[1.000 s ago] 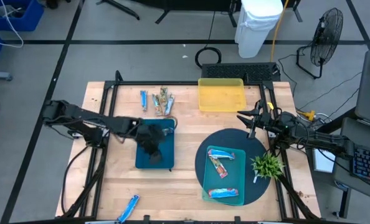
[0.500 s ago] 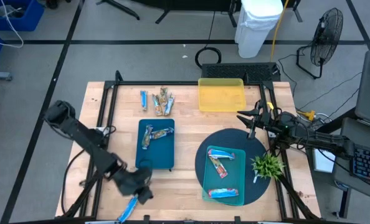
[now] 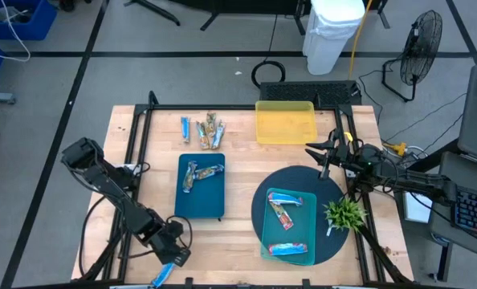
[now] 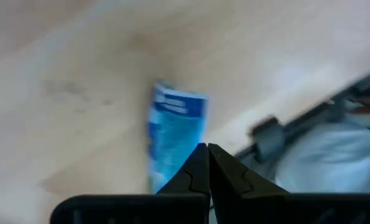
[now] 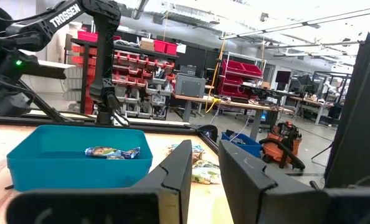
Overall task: Pick and place Granola Bars by type
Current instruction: Put the blue granola bar into the blue bin
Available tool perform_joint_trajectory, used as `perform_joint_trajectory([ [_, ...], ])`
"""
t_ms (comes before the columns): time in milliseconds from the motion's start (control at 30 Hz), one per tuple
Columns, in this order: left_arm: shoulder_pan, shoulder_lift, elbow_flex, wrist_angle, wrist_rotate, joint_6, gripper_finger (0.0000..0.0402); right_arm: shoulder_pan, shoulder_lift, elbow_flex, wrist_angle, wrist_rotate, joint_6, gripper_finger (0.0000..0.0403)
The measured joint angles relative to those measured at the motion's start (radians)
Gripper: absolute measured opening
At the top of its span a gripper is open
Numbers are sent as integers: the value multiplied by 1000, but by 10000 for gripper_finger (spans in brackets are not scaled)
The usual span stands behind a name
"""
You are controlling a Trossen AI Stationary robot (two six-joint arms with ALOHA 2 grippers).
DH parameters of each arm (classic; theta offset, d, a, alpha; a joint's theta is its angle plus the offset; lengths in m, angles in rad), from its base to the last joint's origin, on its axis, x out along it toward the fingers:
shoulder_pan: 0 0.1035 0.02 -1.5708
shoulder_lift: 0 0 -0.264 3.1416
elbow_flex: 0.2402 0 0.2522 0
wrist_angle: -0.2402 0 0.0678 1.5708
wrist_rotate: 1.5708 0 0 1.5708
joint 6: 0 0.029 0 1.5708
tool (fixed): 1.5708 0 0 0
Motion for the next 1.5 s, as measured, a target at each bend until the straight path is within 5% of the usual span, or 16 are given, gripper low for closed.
perform_joint_trajectory([
  [367,10,26,0,72,-81,-1,2,0,0,0,0,0,0,71],
  [533,-4,44,0,204,5,-53,2,0,0,0,0,0,0,71],
  [833,-77,44,0,171,119,-340,1,0,0,0,0,0,0,71],
  [1500,-103,59,0,51,-71,-337,3,0,0,0,0,0,0,71],
])
